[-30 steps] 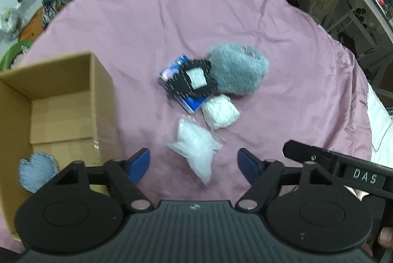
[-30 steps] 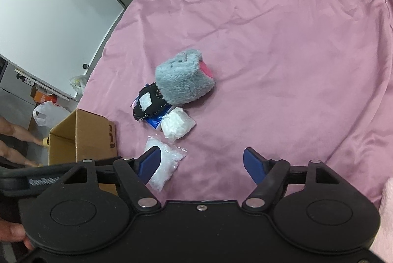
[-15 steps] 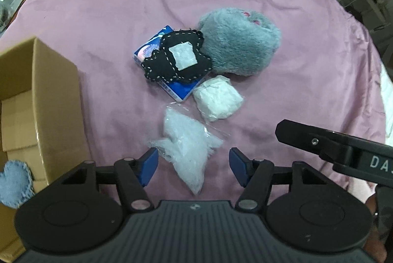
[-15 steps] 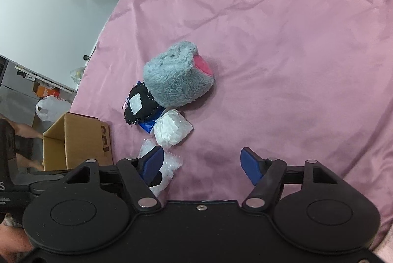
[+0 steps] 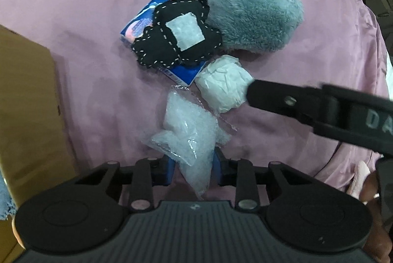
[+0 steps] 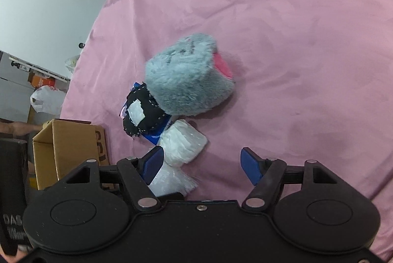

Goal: Organize soft objects
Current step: 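Grasp the clear bag with left tool while right tool grasps white ball, then carry the clear bag and white ball with both tools over the box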

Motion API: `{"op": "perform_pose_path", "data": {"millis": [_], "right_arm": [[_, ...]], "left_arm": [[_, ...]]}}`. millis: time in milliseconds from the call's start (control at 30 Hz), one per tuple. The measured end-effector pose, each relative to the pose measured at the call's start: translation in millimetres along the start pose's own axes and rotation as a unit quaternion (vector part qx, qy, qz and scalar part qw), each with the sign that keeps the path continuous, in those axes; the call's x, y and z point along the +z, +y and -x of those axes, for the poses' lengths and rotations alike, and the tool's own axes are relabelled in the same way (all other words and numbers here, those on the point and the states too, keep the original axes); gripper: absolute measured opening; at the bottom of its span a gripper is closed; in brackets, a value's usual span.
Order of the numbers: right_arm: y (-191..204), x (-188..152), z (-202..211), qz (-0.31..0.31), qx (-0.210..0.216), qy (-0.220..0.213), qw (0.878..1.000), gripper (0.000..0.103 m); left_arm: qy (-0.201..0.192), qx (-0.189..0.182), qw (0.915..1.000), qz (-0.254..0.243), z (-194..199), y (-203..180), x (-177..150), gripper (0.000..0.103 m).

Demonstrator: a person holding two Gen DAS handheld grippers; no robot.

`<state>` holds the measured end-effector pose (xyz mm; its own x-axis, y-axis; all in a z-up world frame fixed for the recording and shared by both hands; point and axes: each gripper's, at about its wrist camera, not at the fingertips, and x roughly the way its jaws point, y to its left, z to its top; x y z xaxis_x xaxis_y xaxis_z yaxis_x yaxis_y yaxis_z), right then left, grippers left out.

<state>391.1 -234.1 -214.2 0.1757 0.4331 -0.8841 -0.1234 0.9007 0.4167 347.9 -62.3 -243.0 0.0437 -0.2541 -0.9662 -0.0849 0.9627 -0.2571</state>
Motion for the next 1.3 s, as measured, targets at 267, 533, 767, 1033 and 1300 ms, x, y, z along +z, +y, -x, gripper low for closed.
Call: {"op": "perform_pose_path", "data": {"millis": [267, 533, 767, 1033, 1300], "right_arm": [[16.0, 3.7, -19.8, 0.009, -0.011, 0.012, 1.000, 0.069], [25.2, 6.2, -28.6, 0.027, -0.025, 0.016, 0.999, 0.040], [27.5, -0.8, -17.3, 0.022, -0.039, 0.004, 0.999, 0.038], [24.8, -10.8, 10.6, 0.009, -0.064, -0.020, 0.998, 0.038], [29.8, -30.2, 34.7, -0.002, -0.074, -0.040, 0.996, 0.038]], "left_arm": [[0.000, -0.018, 0.9998, -0.002, -2.1, 8.6, 2.2, 0.028], [-0.002, -0.032, 0.9995, 0.003, -0.1, 15.5, 0.7, 0.026], [-0.007, -0.040, 0.9992, -0.002, 5.6, 19.4, -2.7, 0.023], [-0.024, -0.052, 0.9983, -0.013, 23.8, 18.0, -8.8, 0.021], [-0.041, -0.058, 0.9970, -0.029, 45.4, 12.5, -23.0, 0.021]]}}
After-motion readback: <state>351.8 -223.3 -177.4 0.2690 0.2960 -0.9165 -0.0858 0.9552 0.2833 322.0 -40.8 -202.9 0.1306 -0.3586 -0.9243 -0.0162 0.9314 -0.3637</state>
